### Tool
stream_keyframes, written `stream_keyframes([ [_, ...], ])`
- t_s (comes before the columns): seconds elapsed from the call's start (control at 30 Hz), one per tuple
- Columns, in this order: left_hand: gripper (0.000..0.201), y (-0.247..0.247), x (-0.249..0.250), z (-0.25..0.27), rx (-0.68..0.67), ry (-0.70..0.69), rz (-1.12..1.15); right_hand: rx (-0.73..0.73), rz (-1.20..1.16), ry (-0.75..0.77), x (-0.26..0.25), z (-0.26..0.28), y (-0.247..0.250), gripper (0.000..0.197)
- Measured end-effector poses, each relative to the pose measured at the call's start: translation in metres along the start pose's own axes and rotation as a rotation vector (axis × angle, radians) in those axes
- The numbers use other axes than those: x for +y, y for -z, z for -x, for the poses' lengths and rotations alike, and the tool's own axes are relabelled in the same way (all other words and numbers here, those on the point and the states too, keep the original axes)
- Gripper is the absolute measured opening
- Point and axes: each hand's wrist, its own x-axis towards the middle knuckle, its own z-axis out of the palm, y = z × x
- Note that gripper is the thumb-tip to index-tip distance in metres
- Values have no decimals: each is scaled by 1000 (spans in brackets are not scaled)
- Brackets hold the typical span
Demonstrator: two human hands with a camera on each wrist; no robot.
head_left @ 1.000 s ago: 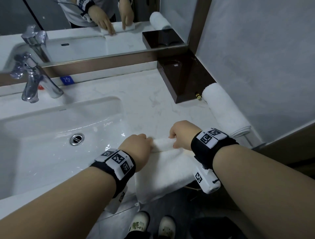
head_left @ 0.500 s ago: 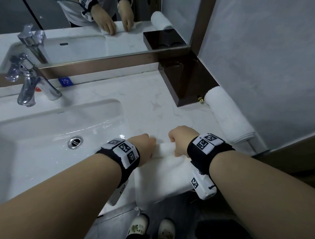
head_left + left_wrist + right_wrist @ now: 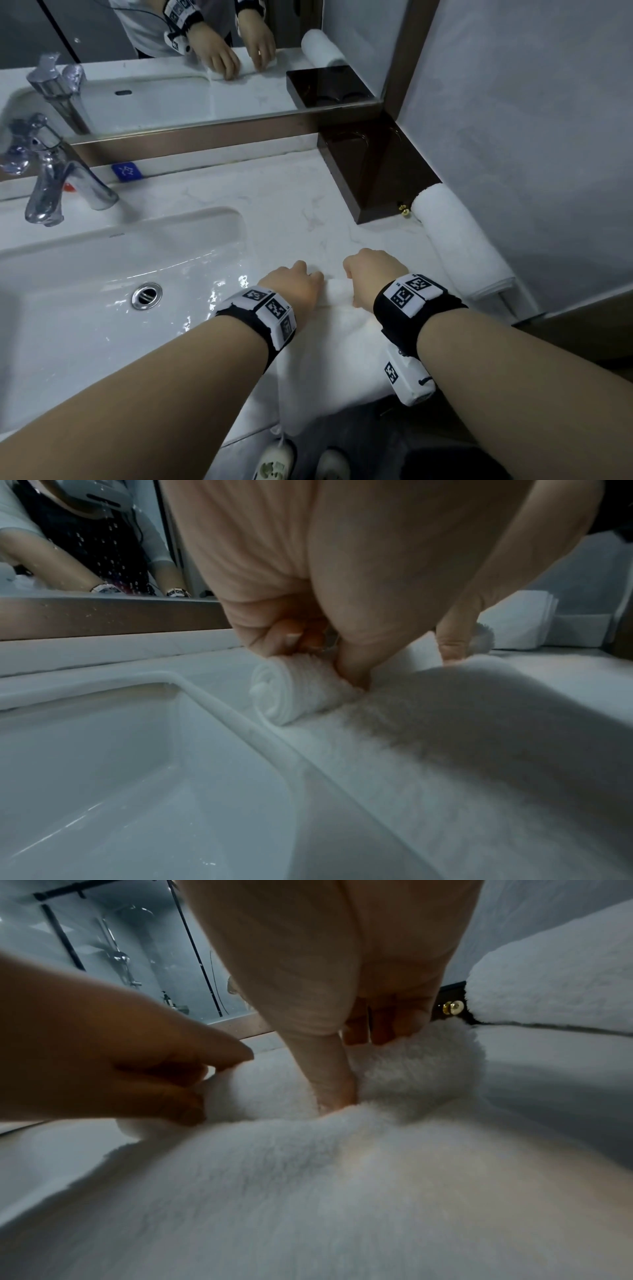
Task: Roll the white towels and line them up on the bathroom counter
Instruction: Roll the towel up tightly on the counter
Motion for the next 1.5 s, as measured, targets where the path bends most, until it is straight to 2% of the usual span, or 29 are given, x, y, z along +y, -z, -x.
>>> stream_keyframes([
  [0.2,42,1,-4,-13,72,-44,-58,-14,-18,-11,8,-7,3,26],
  [0.47,41,12,-11,-30,71,-80,-75,-18,-134,-11,18,-19,2,39],
  [0.77,44,24,-16,-49,32,-78,-62,16,-166,50,24,-34,7,29],
  [1.0,20,30,-23,-62,94,-133,-47,19,-181,80,27,-34,10,27],
  [1.1,16,28,-22,-61,112,-129,-49,69,-222,114,31,-28,2,25],
  [1.2,19,24,-19,-55,150,-127,-59,205,-260,151,34,-20,-13,16],
  [1.33,35,17,-13,-46,190,-109,-102,329,-267,178,32,-13,-26,12],
  [1.5,42,14,-4,-37,189,-87,-158,351,-203,227,32,-13,-31,15],
])
